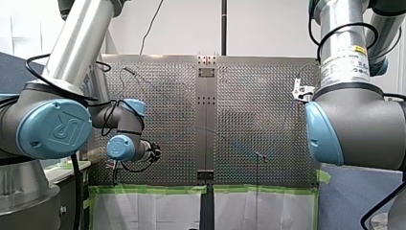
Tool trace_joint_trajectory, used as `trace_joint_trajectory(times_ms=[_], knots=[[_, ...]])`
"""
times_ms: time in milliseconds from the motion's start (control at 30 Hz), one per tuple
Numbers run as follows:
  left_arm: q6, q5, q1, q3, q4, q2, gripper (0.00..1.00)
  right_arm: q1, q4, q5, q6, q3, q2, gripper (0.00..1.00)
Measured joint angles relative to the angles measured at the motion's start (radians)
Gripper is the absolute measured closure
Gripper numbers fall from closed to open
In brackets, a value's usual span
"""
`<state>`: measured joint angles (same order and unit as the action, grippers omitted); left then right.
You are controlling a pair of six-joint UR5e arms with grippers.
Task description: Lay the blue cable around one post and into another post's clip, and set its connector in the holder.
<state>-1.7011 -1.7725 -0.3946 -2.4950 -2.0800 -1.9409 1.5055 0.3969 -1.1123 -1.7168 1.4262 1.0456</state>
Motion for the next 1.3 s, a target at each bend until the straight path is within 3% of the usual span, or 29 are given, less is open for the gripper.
trace_joint_trajectory(times_ms=[633, 1300], knots=[[0.000, 0.000, 0.000, 0.000, 0.000, 0.000, 0.00, 0.002, 0.002, -0.004, -0.001, 0.000, 0.000, 0.00], [0.000, -0.001, 0.000, 0.000, 0.000, 0.000, 0.00, 0.003, 0.003, -0.037, -0.012, 0.000, 0.000, 0.00]])
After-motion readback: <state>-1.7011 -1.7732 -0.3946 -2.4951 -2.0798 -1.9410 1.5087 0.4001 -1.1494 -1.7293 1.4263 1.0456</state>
